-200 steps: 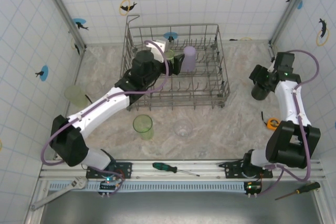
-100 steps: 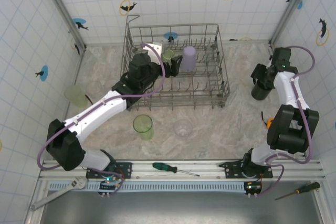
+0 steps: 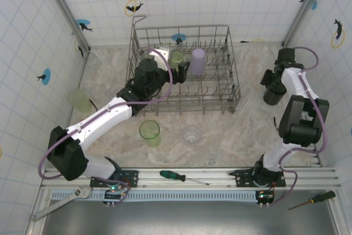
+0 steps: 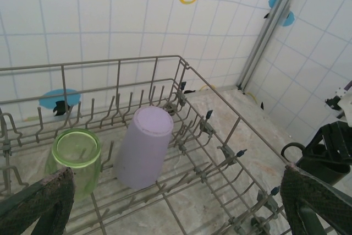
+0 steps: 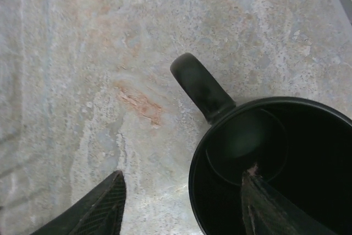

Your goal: Load the cups into the dish rack

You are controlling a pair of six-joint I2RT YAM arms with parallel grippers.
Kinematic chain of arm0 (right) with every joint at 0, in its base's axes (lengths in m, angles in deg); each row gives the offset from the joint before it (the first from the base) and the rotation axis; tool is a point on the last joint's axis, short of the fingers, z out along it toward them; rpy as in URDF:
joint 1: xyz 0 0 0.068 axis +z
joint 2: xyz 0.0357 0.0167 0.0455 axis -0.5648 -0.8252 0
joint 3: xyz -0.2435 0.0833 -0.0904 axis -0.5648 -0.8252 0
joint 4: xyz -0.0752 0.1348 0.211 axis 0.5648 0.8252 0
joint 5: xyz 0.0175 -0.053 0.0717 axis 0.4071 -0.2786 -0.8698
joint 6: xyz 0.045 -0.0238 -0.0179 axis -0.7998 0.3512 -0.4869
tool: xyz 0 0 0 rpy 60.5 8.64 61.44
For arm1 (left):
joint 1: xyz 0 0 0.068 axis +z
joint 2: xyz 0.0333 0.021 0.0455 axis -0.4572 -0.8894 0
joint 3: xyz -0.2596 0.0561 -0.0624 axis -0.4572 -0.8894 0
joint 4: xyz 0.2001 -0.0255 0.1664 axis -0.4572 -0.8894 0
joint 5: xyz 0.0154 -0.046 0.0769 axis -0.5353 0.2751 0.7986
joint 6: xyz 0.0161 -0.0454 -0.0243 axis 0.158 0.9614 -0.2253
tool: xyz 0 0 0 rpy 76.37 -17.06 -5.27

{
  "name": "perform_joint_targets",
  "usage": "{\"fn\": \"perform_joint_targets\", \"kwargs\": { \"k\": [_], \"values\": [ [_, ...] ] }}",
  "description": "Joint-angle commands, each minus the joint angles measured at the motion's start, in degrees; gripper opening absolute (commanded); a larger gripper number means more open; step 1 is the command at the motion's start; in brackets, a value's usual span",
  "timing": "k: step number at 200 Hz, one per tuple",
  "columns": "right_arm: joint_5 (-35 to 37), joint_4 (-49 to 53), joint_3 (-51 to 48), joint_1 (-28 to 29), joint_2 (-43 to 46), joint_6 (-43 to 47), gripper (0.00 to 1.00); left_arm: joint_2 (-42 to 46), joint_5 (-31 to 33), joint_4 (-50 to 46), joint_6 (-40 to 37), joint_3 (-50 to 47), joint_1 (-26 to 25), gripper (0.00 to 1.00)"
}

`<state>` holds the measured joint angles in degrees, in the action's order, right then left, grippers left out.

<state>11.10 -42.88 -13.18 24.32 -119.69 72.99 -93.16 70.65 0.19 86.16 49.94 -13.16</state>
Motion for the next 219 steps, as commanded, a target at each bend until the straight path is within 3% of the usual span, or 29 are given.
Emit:
{"fn": "perform_joint_targets", "kwargs": {
  "k": [1, 56, 128, 219],
  "values": [
    [1.2, 3.3, 3.6, 0.7, -2.5, 1.8, 0.53, 1.6, 1.4, 0.1, 0.5, -0.7, 0.0, 0.98],
    [2.4, 6.5, 7.1, 0.9, -8.2, 3.3, 0.40, 1.7, 1.7, -0.2, 0.7, -1.4, 0.0, 0.98],
    [3.1, 7.3, 8.4, 1.0, -9.9, 3.4, 0.00, 1.7, 2.2, -0.1, 0.4, -1.8, 0.0, 0.98],
    [-1.7, 8.4, 14.8, 0.8, -3.8, 2.0, 0.00, 0.5, 1.0, -0.8, 1.2, 0.3, 0.0, 0.98]
  ]
}}
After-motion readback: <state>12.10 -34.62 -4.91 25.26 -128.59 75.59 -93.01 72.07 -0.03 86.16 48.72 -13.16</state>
